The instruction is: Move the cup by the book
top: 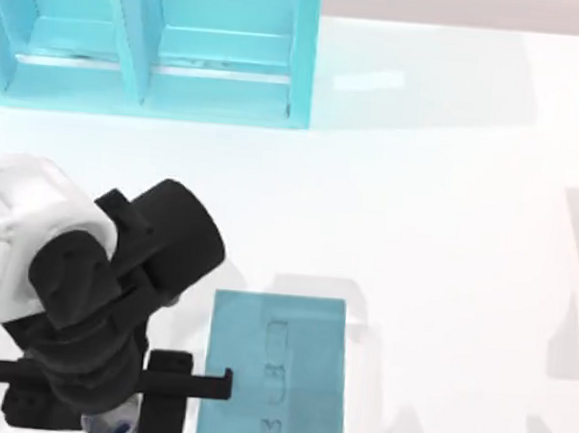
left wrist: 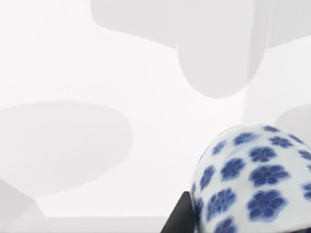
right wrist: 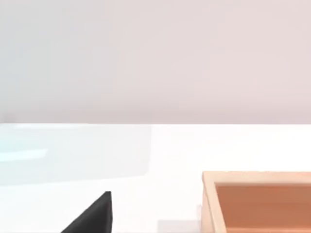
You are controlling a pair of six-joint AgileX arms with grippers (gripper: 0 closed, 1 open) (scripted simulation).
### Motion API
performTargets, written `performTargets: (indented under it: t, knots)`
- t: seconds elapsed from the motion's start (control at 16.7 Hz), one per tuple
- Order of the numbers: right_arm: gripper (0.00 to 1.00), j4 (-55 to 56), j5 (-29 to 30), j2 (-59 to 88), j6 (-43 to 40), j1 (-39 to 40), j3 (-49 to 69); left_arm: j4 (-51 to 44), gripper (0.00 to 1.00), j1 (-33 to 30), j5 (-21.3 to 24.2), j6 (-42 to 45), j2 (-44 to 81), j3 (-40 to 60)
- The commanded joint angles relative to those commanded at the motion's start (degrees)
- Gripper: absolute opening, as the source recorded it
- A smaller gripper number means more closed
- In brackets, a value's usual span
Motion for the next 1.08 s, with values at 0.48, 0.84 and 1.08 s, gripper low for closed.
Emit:
performTargets:
  t: [0.48,0.84,1.08]
  knots:
    - [1.0,0.0,0.0,0.0,0.0,0.0,0.0,0.0,0.68,0.0,0.0,0.0,0.0,0.0]
    - [1.0,0.0,0.0,0.0,0.0,0.0,0.0,0.0,1.0,0.0,0.0,0.0,0.0,0.0]
    - [1.0,0.0,0.0,0.0,0.0,0.0,0.0,0.0,1.0,0.0,0.0,0.0,0.0,0.0]
